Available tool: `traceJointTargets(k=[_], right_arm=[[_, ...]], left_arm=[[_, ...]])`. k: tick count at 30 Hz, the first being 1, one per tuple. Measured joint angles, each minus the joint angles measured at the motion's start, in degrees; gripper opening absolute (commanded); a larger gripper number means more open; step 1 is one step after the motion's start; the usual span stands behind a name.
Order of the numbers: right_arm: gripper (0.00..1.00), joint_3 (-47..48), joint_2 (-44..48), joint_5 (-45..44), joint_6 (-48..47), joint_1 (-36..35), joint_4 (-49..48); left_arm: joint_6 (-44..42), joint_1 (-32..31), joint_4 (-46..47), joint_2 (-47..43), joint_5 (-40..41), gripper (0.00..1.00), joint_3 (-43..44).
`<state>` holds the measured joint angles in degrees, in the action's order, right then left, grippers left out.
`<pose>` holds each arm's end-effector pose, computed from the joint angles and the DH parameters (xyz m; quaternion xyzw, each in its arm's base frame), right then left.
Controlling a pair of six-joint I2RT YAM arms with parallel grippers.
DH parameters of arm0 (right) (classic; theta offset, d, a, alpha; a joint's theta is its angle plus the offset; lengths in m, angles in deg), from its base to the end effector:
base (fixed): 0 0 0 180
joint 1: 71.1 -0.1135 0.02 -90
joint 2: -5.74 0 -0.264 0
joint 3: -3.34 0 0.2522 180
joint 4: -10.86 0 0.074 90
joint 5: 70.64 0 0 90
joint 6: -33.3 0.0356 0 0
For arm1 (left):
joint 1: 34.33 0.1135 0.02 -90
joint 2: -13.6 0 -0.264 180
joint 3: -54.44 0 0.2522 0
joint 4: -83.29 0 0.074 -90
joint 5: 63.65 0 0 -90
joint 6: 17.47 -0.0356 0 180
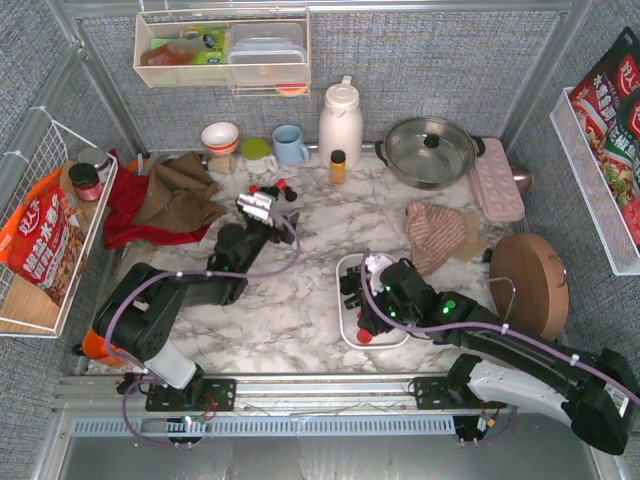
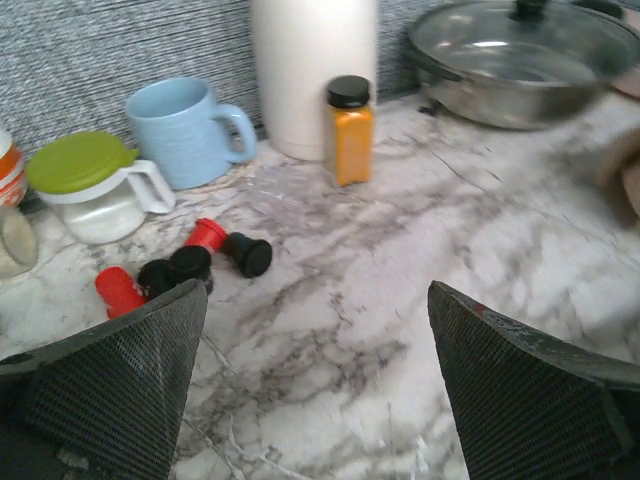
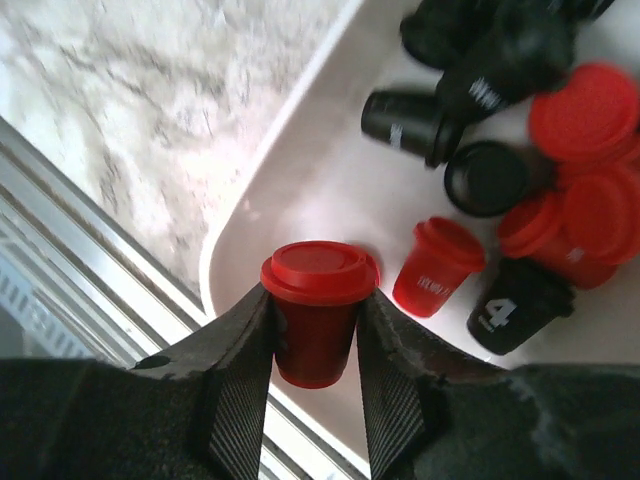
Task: Mix the coffee capsules in the storage basket
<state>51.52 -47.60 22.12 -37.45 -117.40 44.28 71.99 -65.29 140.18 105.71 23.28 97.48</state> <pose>0.1364 0.1452 0.2343 -0.2208 0.8733 0.2530 0.3529 0.2593 -0.1578 0.2017 0.1978 0.6269 -0.2147 0.7224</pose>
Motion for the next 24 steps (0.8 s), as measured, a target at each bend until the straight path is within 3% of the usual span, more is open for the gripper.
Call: traceJointTargets(k=[6,14,20,24], right_arm=[[0.6,-4.2,-1.6,2.4,0.0,-0.6,-0.4],[0.65,-2.0,-1.3,1.7,-2.3,-0.6,-2.4],[0.66,-0.1,1.7,-4.5,-5.5,-0.6,-1.8],[0.67,-0.9,5.3,-9.6,-7.2,-0.5,-1.7]], left_arm=[[5.9,2.7,-22.9,3.7,9.1,0.99,18.6],[7.9,3.2,-52.5,16.9,14.8,0.99,39.1],[9.7,4.0,-62.3,23.9,18.1,0.99,46.6],[11.1,5.0,-66.0,27.0,18.8,0.93,50.6]])
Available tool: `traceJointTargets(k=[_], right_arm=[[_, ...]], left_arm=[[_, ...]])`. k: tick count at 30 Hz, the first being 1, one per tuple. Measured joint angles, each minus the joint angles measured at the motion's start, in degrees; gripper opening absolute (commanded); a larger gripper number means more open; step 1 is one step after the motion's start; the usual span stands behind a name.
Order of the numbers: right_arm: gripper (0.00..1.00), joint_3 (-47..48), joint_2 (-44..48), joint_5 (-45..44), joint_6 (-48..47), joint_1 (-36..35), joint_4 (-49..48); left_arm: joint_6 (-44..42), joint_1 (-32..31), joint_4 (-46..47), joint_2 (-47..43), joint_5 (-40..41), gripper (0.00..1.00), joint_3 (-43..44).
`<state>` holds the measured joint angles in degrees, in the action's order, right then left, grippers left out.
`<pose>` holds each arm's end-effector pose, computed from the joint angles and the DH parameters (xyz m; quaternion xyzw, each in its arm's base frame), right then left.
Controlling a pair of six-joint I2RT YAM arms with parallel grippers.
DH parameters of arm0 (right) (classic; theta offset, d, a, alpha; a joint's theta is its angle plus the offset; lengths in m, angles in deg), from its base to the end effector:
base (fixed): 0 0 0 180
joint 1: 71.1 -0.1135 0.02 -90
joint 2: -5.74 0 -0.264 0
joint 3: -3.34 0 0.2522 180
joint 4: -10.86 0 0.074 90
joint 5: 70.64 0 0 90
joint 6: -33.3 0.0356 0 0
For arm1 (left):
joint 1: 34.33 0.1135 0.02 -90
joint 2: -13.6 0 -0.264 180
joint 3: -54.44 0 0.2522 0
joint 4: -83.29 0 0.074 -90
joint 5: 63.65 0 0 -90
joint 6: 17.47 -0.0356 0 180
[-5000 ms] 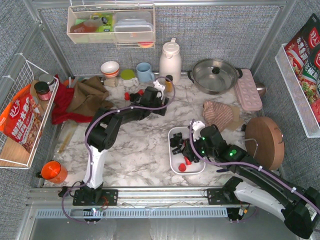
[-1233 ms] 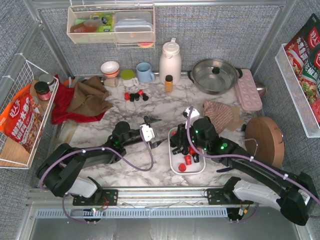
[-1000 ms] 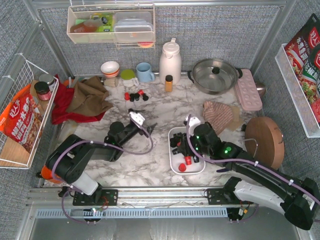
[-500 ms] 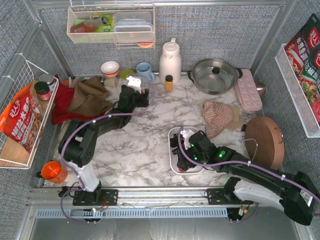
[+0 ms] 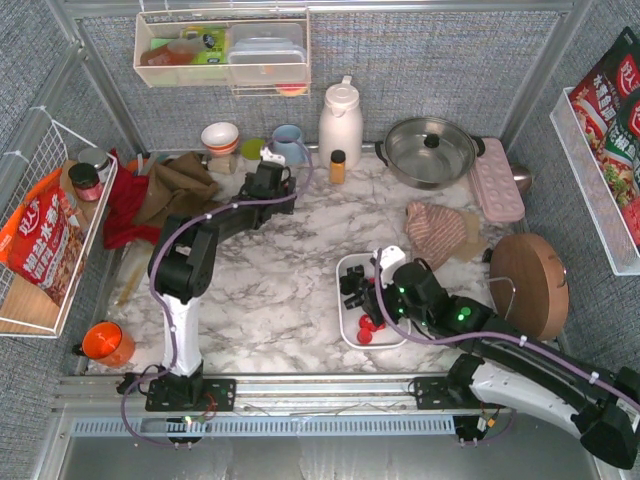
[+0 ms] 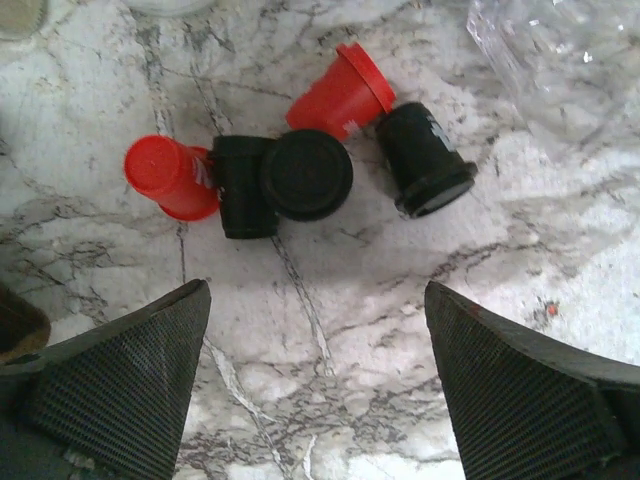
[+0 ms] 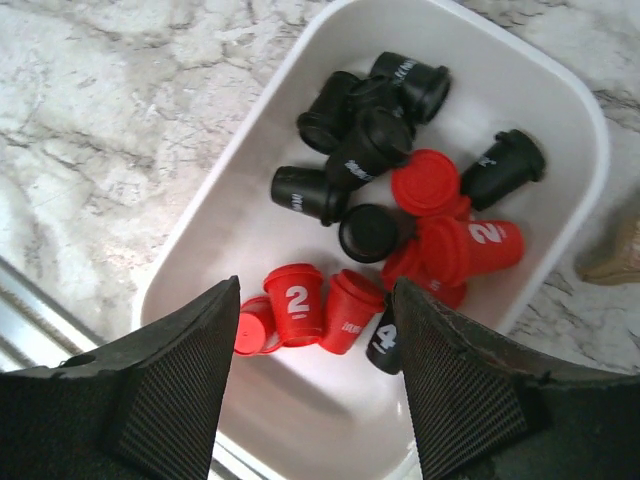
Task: Mix the coffee capsules in the storage basket
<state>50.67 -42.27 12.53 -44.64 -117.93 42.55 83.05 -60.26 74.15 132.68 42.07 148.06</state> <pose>0.1317 0.1342 0.2482 -0.2339 0.8432 0.1911 0.4446 0.4225 -0.1947 0.1743 0.0546 0.8777 -0.0290 0.4752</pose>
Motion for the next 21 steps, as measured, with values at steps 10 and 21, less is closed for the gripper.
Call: traceJointTargets(k=[10,21], right_arm=[[0.69,-5.6,5.0,-5.1,-0.8,0.4,-2.6],[0.69,-6.0,5.4,-5.1,-1.4,0.9,-3.6]], left_arm=[[0.0,3.0,-1.8,4.4,-1.2,0.75,8.4],[-1.3,3.3,-4.9,11.1,-3.4,0.65,16.6]])
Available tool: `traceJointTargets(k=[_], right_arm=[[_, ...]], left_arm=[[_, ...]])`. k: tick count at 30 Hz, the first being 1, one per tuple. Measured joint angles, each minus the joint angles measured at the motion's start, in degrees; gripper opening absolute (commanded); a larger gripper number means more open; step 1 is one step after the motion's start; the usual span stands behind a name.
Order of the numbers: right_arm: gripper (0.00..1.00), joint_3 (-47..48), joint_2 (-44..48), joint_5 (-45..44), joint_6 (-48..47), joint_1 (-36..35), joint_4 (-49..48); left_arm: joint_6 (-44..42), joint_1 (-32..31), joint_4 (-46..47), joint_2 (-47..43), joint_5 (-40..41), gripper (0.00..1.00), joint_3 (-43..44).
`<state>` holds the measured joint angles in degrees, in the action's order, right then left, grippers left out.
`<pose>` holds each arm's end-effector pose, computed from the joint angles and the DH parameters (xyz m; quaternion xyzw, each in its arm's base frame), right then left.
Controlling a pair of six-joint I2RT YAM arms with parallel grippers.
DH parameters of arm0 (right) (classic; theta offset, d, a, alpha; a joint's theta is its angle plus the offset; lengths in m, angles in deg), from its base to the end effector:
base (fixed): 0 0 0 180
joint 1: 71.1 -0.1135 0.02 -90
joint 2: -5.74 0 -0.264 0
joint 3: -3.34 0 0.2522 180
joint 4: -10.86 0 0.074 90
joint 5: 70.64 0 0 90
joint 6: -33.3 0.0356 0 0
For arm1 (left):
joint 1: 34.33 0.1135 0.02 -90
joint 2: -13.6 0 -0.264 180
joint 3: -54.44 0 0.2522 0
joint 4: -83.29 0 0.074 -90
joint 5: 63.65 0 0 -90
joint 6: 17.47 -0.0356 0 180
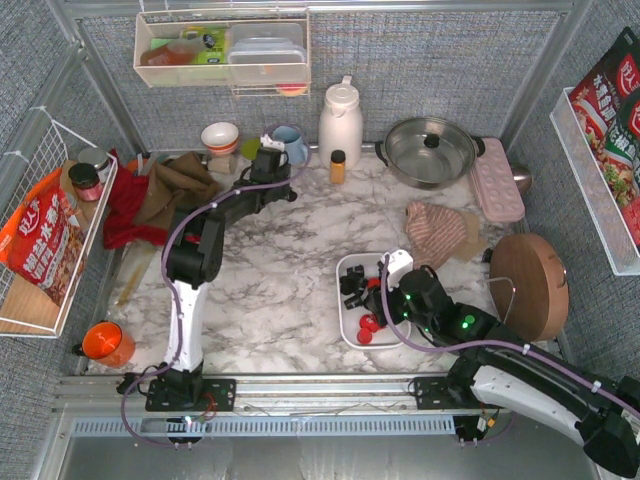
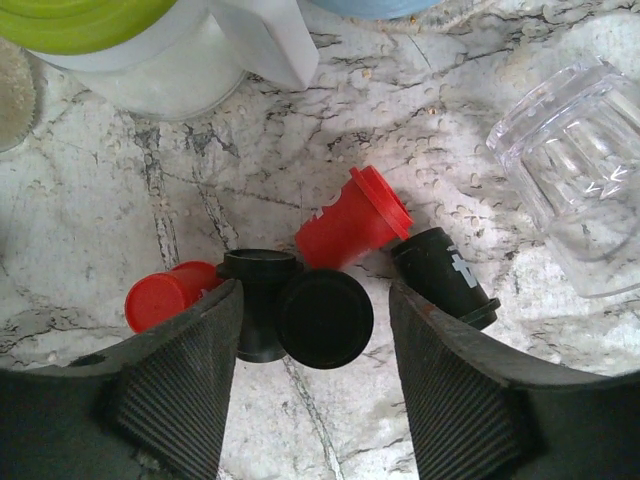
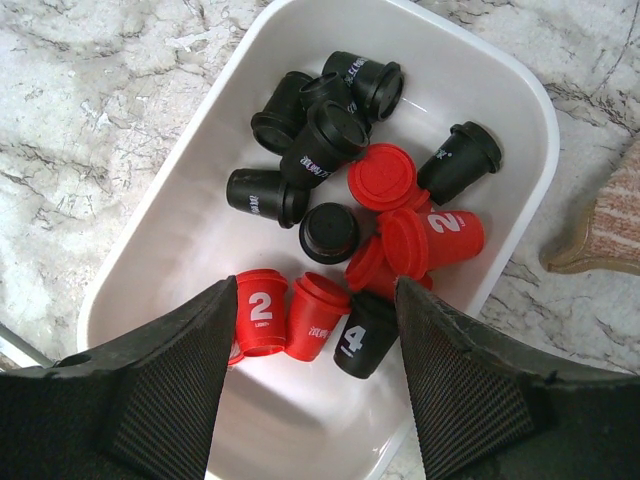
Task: Mix the coffee capsules in the storage basket
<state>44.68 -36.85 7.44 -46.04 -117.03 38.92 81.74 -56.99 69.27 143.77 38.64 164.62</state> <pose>0.1254 0.1190 0.2334 -0.2100 0.8339 0.1593 0.4849 0.4805 -0.1924 0.1682 0.0529 0.8778 -0.0372 0.4747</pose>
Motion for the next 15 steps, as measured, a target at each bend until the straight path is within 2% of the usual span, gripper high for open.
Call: traceJointTargets(k=[7,12,15], right_arm=[[0.69,-0.1,-0.1,0.0,0.0,0.2,0.0],[0.69,-0.2,-0.3,0.2,0.0,0.2,-0.2],[0.69,-0.2,-0.4,0.2,0.0,0.2,-0.6]], left_arm=[[-0.9,0.0,0.6,0.2,-0.5,0.46,0.1],[-1.5,-0.1,0.6,0.2,-0.9,0.45,0.2],[-1.5,0.0,0.0,-0.3,-1.4,0.48,0.0]])
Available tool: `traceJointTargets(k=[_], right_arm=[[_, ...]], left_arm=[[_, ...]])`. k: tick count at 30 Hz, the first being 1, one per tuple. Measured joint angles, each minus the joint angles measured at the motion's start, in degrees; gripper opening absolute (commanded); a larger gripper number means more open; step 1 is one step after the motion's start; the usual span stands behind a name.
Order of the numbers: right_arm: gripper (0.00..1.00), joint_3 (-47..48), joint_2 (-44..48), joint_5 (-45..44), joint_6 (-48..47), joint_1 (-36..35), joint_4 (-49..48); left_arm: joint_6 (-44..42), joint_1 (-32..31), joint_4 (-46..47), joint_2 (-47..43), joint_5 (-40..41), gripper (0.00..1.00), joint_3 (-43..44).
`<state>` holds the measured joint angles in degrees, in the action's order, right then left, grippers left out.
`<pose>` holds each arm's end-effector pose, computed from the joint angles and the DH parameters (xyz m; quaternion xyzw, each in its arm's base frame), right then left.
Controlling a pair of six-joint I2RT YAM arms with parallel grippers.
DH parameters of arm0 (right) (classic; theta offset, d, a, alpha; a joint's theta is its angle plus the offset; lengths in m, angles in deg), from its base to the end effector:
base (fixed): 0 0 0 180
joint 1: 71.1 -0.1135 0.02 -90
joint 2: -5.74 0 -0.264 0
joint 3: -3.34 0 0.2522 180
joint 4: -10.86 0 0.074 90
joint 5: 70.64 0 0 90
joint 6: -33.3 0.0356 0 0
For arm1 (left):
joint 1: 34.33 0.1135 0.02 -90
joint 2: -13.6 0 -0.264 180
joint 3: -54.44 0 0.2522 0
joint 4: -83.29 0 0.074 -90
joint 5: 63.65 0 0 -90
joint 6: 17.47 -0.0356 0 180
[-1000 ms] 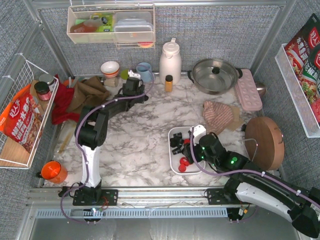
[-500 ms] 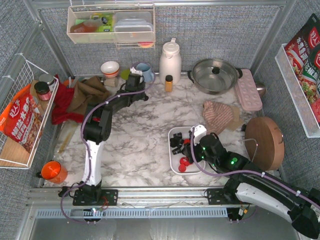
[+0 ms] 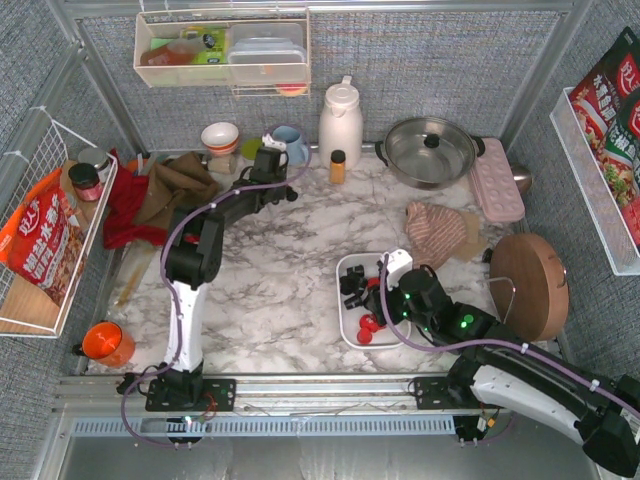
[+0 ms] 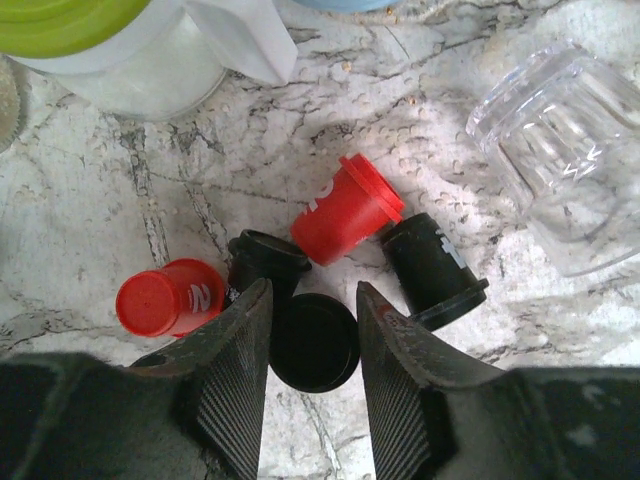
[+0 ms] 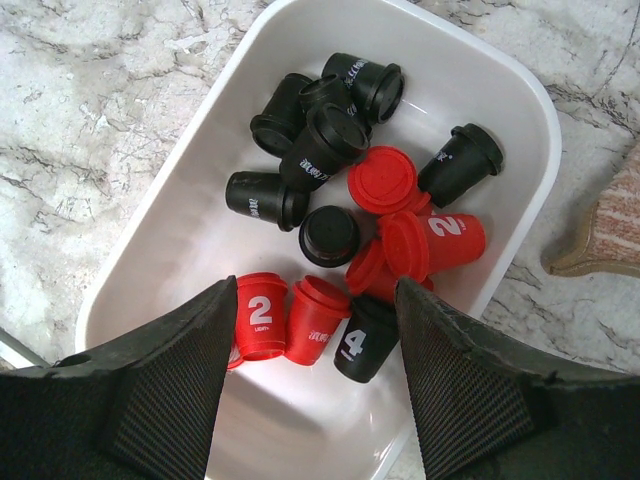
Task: Mix the coffee capsules in the storage basket
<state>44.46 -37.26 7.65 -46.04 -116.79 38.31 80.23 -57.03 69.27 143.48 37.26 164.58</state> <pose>0.1266 0.1194 0.2320 -0.2093 0.8343 0.1596 0.4845 0.4798 -0.1934 0.1704 0.0702 0.8763 -0.0421 0.4748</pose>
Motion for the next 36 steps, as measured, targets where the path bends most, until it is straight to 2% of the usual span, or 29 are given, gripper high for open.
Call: traceJointTargets(k=[3,6,20,27,32,36], right_arm=[[0.69,0.0,-0.2,0.0,0.0,0.0,-0.2],[0.69,0.0,-0.3,0.1,0.0,0.1,-0.3],[0.69,0.0,-0.5,0.2,0.0,0.4,-0.5],[0.69,0.1,0.0,0.4,0.0,0.4,-0.2],[0.69,0.8,0.7,0.5,0.0,0.4,0.2],[0.69,1.7,0.5,0.5,0.1,0.4,0.5]], left_arm=[[-0.2,0.0,-1.1,-0.7,-0.2,0.57,-0.6],[-0.4,0.0,-2.4,-1.5,-0.4,0.57,-1.5],[-1.7,-0.1,-3.9,-4.4,-0.5,0.42,-5.6],[-1.7,-0.1,-3.7,-5.8,-0.9,0.42,-7.1],[-1.7,-0.3,-2.1,-11.7,-1.5,0.4,-12.2],[-1.7,-0.5,1.2,-18.7,-3.1,0.38,-19.5]])
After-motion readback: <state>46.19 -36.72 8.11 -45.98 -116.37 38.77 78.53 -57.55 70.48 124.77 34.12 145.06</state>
